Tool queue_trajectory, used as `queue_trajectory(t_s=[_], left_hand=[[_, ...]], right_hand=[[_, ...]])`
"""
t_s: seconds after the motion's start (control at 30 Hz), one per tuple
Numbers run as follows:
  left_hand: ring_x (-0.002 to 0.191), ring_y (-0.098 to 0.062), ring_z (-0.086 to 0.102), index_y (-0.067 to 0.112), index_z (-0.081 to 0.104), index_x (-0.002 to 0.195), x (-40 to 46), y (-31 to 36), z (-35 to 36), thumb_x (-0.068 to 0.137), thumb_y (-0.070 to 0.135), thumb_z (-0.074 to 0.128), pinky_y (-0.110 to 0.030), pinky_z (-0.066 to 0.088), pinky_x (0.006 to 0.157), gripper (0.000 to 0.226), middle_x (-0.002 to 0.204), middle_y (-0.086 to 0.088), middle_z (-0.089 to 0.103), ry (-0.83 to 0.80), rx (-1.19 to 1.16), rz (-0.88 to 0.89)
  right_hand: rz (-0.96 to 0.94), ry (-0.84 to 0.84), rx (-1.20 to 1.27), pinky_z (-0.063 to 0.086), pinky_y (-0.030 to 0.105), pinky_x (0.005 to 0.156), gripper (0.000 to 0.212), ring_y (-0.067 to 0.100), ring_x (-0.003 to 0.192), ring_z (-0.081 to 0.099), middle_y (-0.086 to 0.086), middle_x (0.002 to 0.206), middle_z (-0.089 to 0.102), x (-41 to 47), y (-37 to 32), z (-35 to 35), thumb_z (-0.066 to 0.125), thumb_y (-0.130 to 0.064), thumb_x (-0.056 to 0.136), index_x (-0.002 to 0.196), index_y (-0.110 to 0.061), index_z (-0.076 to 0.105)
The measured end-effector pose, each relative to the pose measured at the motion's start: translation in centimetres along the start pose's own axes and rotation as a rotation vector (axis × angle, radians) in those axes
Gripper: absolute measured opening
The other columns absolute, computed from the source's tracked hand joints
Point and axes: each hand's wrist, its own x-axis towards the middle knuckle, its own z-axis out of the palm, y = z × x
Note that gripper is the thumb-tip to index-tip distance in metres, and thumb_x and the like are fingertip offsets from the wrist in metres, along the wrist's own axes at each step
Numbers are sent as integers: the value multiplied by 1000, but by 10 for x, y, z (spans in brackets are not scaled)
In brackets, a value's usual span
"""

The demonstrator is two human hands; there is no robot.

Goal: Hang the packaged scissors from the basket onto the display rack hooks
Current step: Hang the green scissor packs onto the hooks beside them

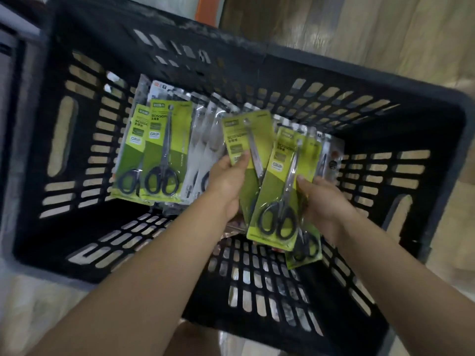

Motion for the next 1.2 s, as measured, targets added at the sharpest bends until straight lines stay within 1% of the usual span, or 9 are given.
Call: queue_trajectory(t_s=[0.13, 0.2, 0.33, 0.5, 0.63, 0.77, 0.9, 1.1, 1.2], left_hand=[[113, -27, 58, 23, 61, 90, -39, 16, -28, 91, 31, 60, -47, 45, 100, 8, 117, -7, 65, 58, 19, 17], [116, -25, 56, 16, 59, 107, -64, 30, -41, 89, 33, 62, -46, 45, 100, 25, 125, -6, 61, 84, -3, 26], [113, -27, 59, 16, 48, 134, -129, 74, -61, 79, 41, 70, -47, 47, 98, 65, 129, -7, 59, 96, -85, 98], [99, -29, 66, 23, 69, 93, -235, 158, -81, 77, 43, 72, -48, 50, 92, 26, 104, -5, 71, 160, -87, 287], [95, -29, 66, 22, 72, 81, -354, 232, -104, 75, 45, 73, -48, 50, 91, 23, 95, -3, 73, 272, -89, 448], [92, -27, 67, 18, 70, 85, -493, 303, -131, 85, 34, 68, -45, 53, 90, 16, 92, -4, 73, 373, -195, 660], [90, -31, 68, 9, 70, 94, -635, 352, -159, 88, 26, 65, -48, 55, 85, 18, 95, -11, 72, 392, -327, 861], [78, -28, 67, 14, 67, 81, -822, 378, -217, 89, 25, 64, -44, 56, 79, 14, 82, -8, 72, 568, -389, 1141], [95, -32, 66, 19, 68, 82, -886, 369, -250, 87, 28, 66, -49, 51, 92, 11, 94, -8, 72, 689, -416, 1230]], right_hand=[[-28, 8, -39, 49, 43, 94, 51, 28, 116, 57, 8, 139, 50, -41, -16, 13, 48, -31, 97, 144, -16, 34], [-45, 0, -42, 41, 49, 104, 61, 28, 124, 49, 5, 146, 41, -68, -29, 17, 52, -37, 94, 147, -19, 27], [-141, -34, -139, 39, 50, 105, 42, 28, 117, 55, 6, 130, 58, -138, -78, 33, 51, -34, 94, 134, -20, 47], [-352, -105, -225, 46, 35, 94, 12, 19, 86, 62, 1, 99, 67, -259, -167, 72, 50, -29, 97, 96, -21, 58], [-518, -168, -264, 40, 36, 96, 12, 23, 105, 58, 0, 108, 63, -374, -227, 112, 54, -29, 95, 97, -18, 58], [-708, -265, -330, 48, 44, 97, 13, 28, 100, 64, 8, 103, 69, -507, -285, 147, 60, -25, 91, 97, -15, 66], [-968, -375, -355, 47, 14, 58, 14, 10, 68, 62, 0, 81, 65, -654, -332, 175, 56, -22, 93, 83, -18, 64], [-1205, -559, -394, 39, 29, 82, 24, 18, 101, 54, -2, 112, 61, -833, -352, 215, 51, -30, 96, 115, -16, 57], [-1298, -675, -417, 33, 32, 90, 28, 14, 102, 45, -3, 117, 54, -894, -341, 237, 50, -29, 98, 124, -19, 53]])
